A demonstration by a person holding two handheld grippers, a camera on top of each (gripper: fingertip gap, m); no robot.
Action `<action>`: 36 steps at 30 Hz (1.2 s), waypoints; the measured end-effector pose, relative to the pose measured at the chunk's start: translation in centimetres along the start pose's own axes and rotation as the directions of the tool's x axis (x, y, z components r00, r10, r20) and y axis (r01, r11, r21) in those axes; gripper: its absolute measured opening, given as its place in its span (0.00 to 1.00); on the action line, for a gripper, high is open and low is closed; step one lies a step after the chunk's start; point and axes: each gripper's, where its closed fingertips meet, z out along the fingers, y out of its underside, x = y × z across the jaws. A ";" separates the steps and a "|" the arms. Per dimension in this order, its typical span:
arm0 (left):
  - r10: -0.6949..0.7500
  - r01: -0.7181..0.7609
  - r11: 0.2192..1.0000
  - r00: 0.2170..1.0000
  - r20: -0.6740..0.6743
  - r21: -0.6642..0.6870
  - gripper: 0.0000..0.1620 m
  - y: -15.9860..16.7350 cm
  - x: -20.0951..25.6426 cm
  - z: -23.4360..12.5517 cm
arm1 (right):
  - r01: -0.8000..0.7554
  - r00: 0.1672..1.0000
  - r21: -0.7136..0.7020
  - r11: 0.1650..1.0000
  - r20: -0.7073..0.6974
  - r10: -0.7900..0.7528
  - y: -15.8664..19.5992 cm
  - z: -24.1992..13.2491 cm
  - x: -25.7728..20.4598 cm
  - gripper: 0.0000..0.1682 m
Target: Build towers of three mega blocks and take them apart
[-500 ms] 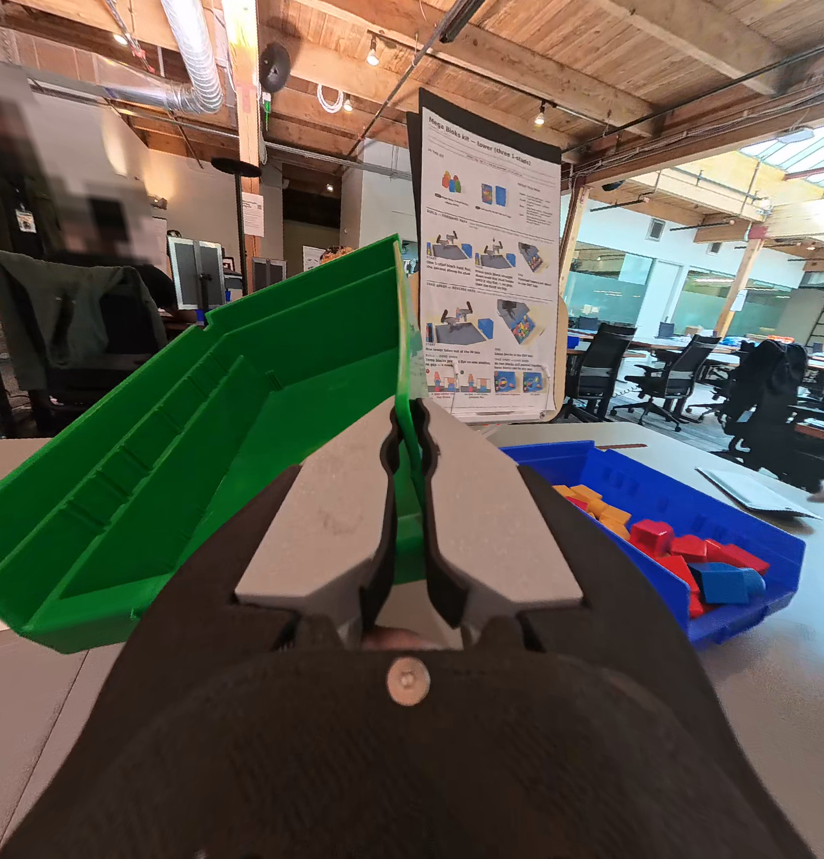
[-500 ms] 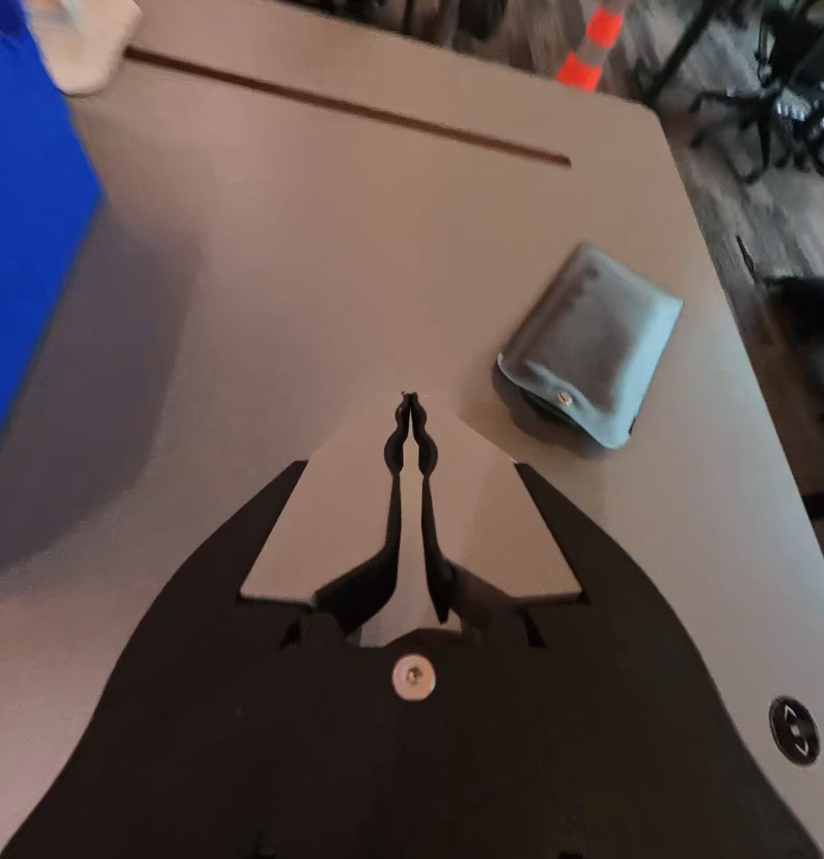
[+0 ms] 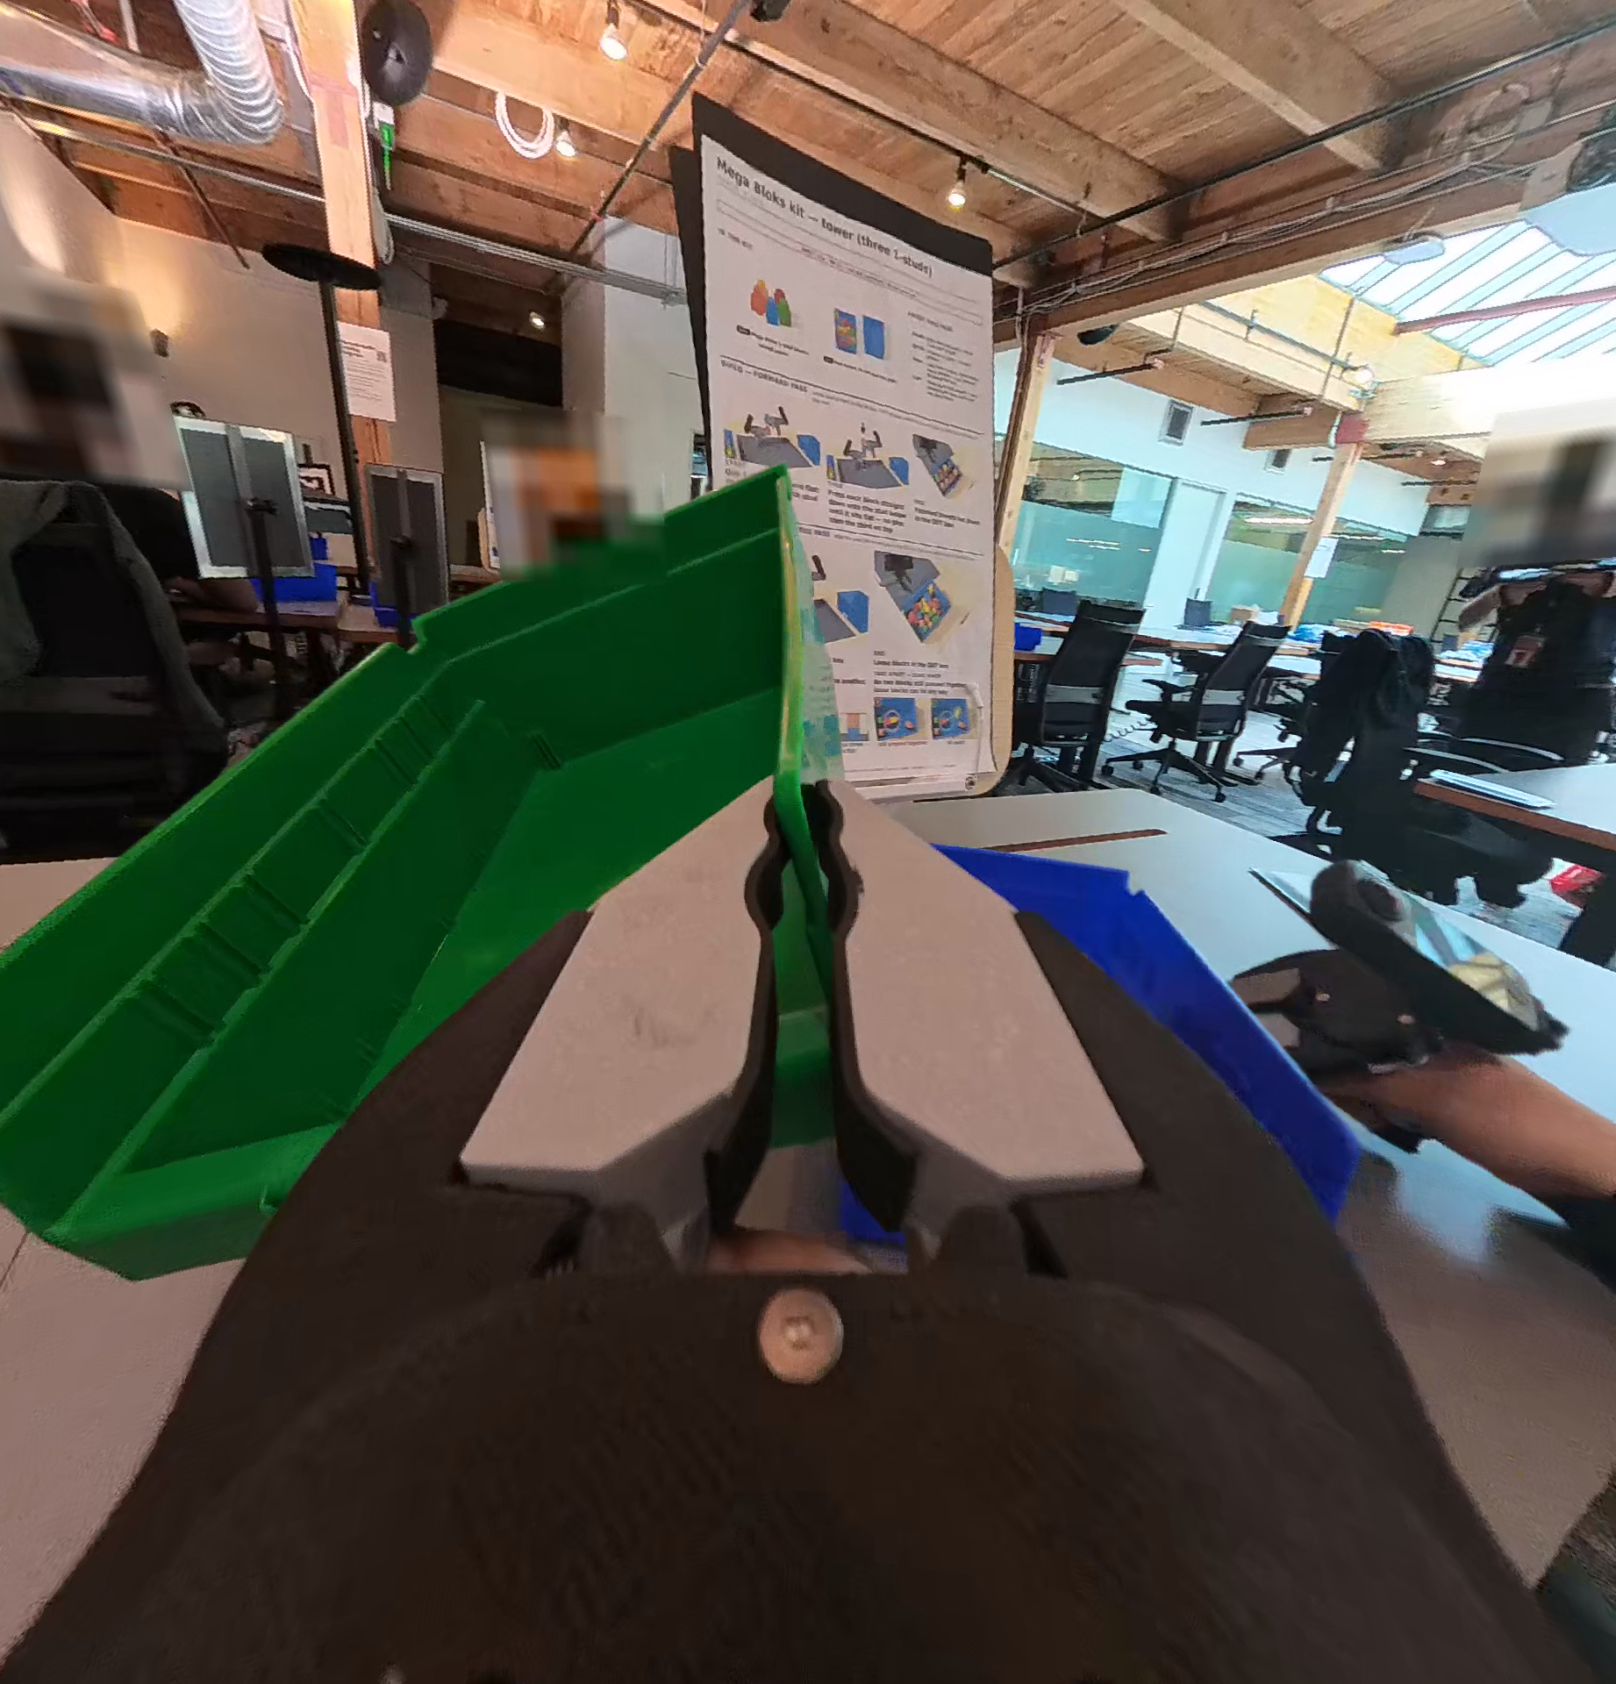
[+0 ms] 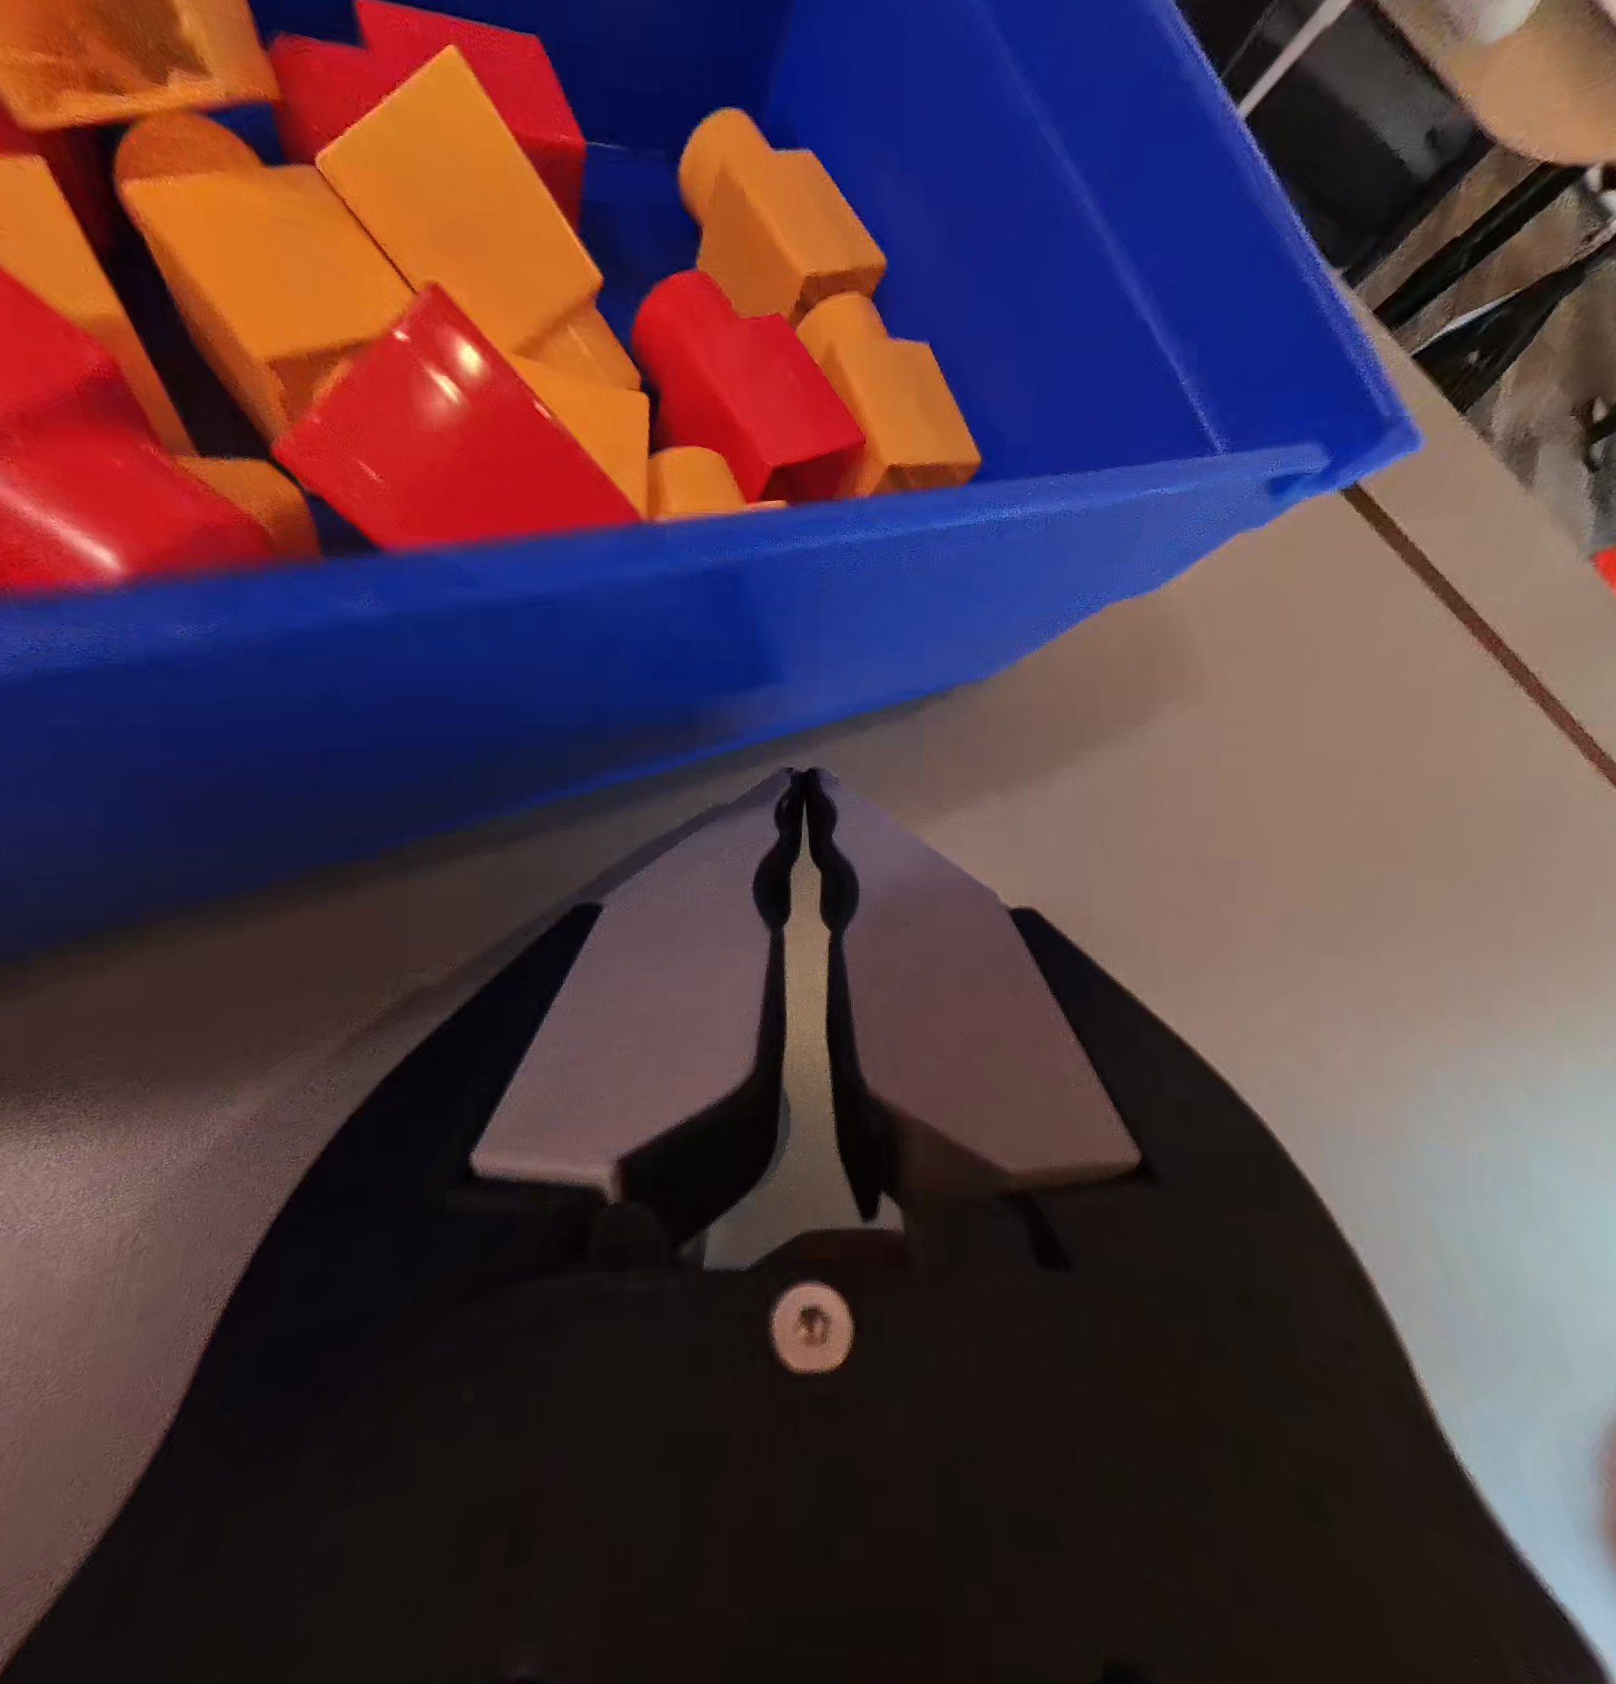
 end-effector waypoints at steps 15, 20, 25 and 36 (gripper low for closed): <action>-0.113 0.113 0.993 0.993 0.017 -0.027 0.01 5.1 -2.7 6.0 | -0.116 0.993 0.193 0.974 -0.005 0.119 -4.8 -3.8 -1.0 0.00; -0.076 0.077 0.991 0.997 0.011 -0.113 0.01 7.3 -1.4 7.5 | -0.049 0.986 0.189 0.981 -0.150 0.078 -4.5 -4.6 2.2 0.02; 0.000 -0.005 0.988 1.000 -0.030 -0.157 0.01 6.9 -0.2 7.0 | -0.139 0.982 0.026 0.990 -0.123 0.141 -0.7 -1.4 5.8 0.00; 0.238 -0.241 0.969 0.970 -0.053 -0.048 0.01 5.0 10.5 8.2 | 0.024 0.997 -0.021 0.999 -0.066 -0.025 -4.0 6.2 1.9 0.00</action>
